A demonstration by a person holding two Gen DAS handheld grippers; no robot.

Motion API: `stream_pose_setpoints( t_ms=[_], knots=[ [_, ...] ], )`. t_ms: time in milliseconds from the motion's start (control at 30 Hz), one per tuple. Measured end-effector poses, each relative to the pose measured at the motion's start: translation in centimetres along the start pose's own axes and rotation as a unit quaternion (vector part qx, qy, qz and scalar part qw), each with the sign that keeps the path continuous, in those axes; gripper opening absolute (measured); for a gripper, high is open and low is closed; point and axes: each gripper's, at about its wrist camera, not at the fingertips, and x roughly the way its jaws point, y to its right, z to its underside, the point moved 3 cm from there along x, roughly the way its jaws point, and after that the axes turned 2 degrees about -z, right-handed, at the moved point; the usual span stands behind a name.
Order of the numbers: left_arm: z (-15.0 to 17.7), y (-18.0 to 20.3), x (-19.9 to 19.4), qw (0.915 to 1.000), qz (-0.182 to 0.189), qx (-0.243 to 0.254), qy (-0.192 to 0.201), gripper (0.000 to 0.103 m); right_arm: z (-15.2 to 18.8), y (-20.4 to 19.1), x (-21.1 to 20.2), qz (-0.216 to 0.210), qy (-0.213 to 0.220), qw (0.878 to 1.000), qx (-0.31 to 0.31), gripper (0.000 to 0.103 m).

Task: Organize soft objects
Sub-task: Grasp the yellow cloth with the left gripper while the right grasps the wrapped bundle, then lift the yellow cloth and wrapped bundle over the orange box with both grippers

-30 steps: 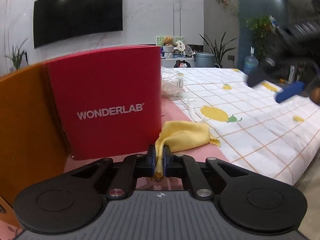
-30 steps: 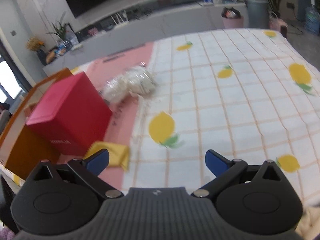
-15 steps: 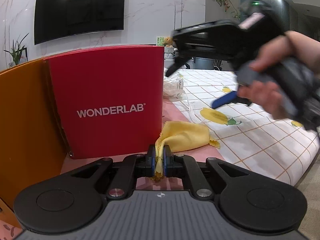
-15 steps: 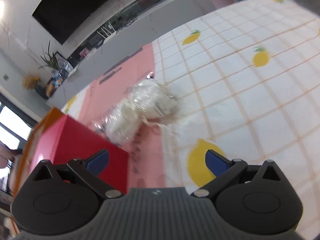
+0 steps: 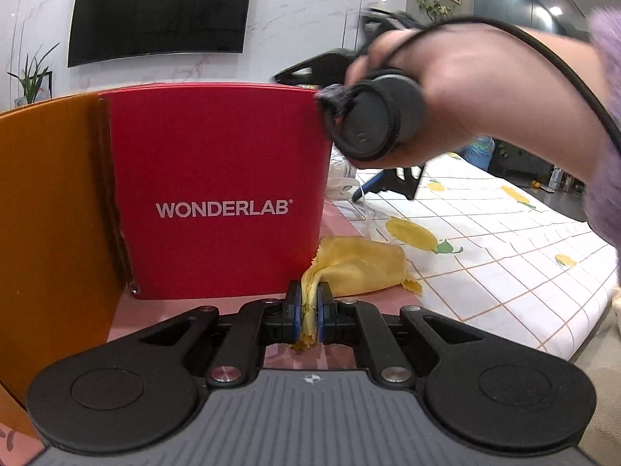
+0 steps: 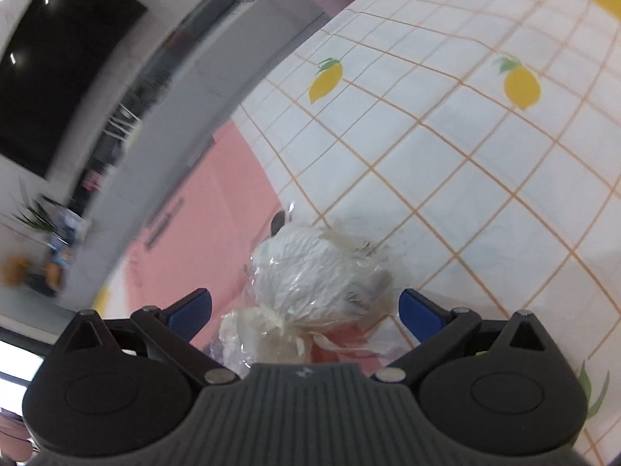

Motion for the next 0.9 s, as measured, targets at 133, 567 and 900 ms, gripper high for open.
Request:
stream_pose_setpoints(
  t_ms=[133,567,900],
  knots=[
    [0.0,-0.2,-0.2,1.0,0.002,-0.002,0.0,0.009,1.3,-2.9,1.7,0.049,-0.004,0.991,-0.128,0.101],
    [-0.2,-1.5,0.0,0.9996,0.014,-0.025,-0.002,0.009,0.0,0.7,0.4,0.063,-0.048,0.949,-0.306,0.083],
    [0.0,-3.4,0.1,0.9965,0.042,-0.072,-0.006,0.009,3.7,9.0,-8.0,0.049,-0.116,0.923,-0.364,0.083]
  ],
)
